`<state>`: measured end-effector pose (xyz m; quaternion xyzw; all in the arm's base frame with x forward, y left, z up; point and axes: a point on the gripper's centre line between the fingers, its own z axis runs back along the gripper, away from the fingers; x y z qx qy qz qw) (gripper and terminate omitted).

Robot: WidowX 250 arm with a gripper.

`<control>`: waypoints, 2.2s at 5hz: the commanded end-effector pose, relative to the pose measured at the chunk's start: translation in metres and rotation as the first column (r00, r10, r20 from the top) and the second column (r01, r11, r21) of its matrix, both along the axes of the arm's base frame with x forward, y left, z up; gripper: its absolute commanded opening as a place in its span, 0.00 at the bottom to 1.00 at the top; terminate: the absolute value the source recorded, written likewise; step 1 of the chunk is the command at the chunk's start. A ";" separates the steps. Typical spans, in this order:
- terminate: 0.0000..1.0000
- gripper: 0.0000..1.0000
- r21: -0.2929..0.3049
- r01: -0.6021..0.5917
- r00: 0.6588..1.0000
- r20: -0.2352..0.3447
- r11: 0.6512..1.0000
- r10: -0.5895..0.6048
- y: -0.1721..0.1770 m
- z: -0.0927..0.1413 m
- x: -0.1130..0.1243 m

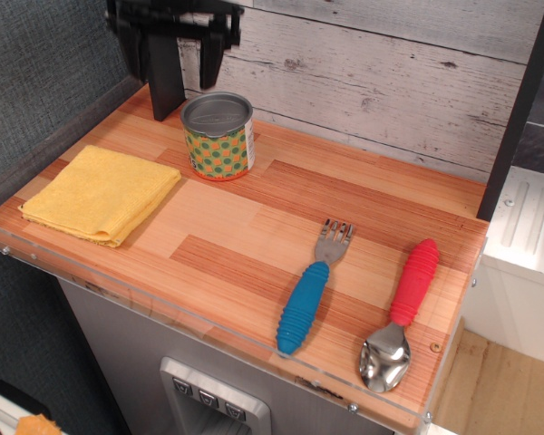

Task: Slide the can so that it's near the blue fork.

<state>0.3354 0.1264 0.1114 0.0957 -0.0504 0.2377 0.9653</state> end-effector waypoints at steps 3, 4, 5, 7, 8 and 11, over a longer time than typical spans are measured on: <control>0.00 1.00 -0.031 -0.546 0.806 0.254 0.837 0.535 0.047 0.011 0.044; 0.00 1.00 -0.027 -0.627 0.749 0.253 0.779 0.612 0.052 0.002 0.051; 0.00 1.00 -0.002 -0.670 0.719 0.245 0.742 0.650 0.052 -0.008 0.051; 0.00 1.00 -0.025 -0.684 0.703 0.243 0.729 0.668 0.053 -0.025 0.047; 0.00 1.00 -0.041 -0.697 0.689 0.237 0.716 0.684 0.050 -0.028 0.049; 0.00 1.00 -0.100 -0.710 0.675 0.184 0.697 0.714 0.023 -0.033 0.045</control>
